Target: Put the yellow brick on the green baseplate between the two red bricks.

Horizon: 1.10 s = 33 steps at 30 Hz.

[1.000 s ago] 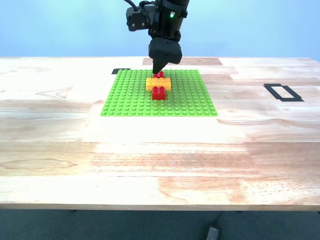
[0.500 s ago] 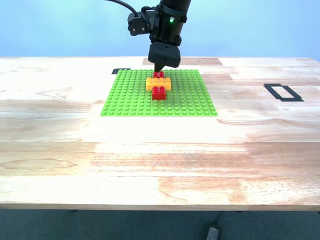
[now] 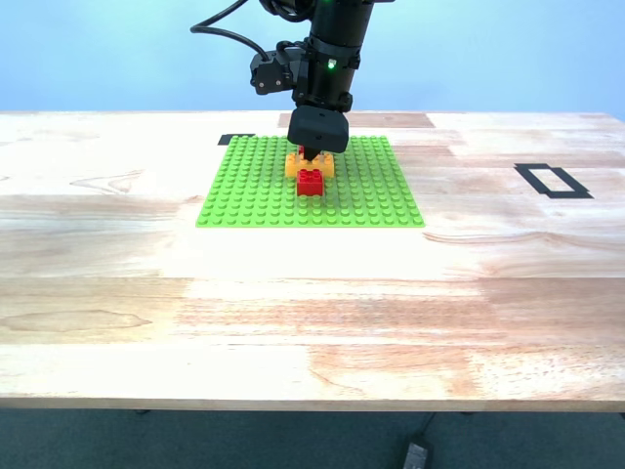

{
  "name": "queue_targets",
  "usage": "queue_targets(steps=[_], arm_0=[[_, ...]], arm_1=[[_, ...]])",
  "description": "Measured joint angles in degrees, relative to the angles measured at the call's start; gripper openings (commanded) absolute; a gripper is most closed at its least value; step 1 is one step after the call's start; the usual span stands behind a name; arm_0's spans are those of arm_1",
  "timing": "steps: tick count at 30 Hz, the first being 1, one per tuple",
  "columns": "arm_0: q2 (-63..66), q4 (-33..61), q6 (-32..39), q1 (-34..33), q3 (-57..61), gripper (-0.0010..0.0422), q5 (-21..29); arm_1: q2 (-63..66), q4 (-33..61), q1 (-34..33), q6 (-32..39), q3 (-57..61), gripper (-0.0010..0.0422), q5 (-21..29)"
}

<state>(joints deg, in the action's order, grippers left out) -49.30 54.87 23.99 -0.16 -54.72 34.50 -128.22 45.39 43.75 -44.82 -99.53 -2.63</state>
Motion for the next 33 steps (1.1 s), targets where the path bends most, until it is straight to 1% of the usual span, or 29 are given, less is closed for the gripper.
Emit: queue_targets(steps=[10,16,17,20,23,26,29,31,33], arm_0=[[0.1,0.1,0.0,0.0,0.0,0.0,0.0],[0.7,0.1,0.0,0.0,0.0,0.0,0.0],[0.8,0.1,0.0,0.0,0.0,0.0,0.0],[1.1,0.0,0.0,0.0,0.0,0.0,0.0],[1.3,-0.7,0.0,0.0,0.0,0.0,0.0],[1.5,-1.4,0.0,0.0,0.0,0.0,0.0],[2.2,-2.1,0.0,0.0,0.0,0.0,-0.3],[2.5,-3.3,0.0,0.0,0.0,0.0,-2.0],[2.9,-4.7,0.0,0.0,0.1,0.0,-5.2]], arm_1=[[-0.5,-2.3,0.0,0.0,0.8,-0.0001,-1.0],[2.8,-1.6,0.0,-0.2,1.3,-0.0001,-1.0],[3.9,-0.8,0.0,-0.2,1.3,-0.0001,-1.6],[9.0,0.0,-0.3,-0.4,1.1,-0.0001,-1.8],[14.5,0.0,-1.7,-0.3,1.5,-0.0001,0.6],[20.3,-1.2,-4.0,0.6,4.3,-0.0001,1.2],[28.2,-3.6,-6.8,3.2,8.5,-0.0001,1.4],[33.6,-6.0,-9.0,5.4,12.1,-0.0001,1.2],[39.5,-10.0,-11.2,8.5,16.9,-0.0001,1.1]])
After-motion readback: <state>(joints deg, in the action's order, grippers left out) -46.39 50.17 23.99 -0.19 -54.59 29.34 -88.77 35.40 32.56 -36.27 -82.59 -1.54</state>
